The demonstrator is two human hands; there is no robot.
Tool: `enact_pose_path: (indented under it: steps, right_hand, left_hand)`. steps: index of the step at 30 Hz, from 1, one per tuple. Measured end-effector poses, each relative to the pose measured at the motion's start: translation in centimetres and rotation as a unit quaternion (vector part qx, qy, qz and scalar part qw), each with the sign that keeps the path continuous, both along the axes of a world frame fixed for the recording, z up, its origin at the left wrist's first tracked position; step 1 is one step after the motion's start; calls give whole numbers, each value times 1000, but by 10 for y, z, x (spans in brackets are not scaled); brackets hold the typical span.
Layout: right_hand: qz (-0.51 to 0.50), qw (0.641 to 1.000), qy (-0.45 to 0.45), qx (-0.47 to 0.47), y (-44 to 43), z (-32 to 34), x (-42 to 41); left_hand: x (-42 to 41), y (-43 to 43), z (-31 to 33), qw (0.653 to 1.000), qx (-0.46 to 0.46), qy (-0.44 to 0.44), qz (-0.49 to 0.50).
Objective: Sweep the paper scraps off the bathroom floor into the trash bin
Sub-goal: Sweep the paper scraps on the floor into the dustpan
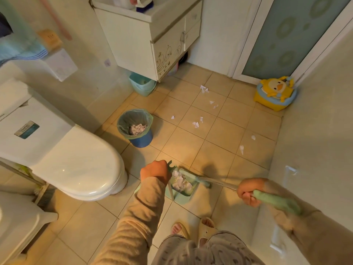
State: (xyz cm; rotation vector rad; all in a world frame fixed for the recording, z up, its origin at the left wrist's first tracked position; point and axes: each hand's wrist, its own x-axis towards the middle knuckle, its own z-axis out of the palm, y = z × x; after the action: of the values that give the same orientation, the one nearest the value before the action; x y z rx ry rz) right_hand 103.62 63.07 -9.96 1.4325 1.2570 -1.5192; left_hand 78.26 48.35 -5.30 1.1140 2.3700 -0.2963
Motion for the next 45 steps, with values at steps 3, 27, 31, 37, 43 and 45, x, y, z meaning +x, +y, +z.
enact_pose_path:
  steps: [3, 27, 31, 37, 43, 45]
  right_hand:
    - [31, 994, -75, -77, 16, 15, -3]
    - [-359, 931, 41, 47, -48, 3, 63]
    - [-400, 914, 38, 48, -34, 1, 73]
    - [-483, 873, 57, 29, 0, -5, 107]
    - [-454, 889, 36, 40, 70, -1, 134]
    - [-447, 893, 34, 48, 94, 3, 142]
  left_hand:
    - [-2, 1, -1, 1000, -1, -1, 1]
    - [3, 35, -3, 986, 47, 30, -155]
    - [15, 72, -1, 980, 50, 26, -191]
    - [36, 136, 0, 975, 51, 16, -214]
    - [64, 204, 1, 976, 51, 14, -210]
    - [71, 227, 2, 978, 54, 17, -203]
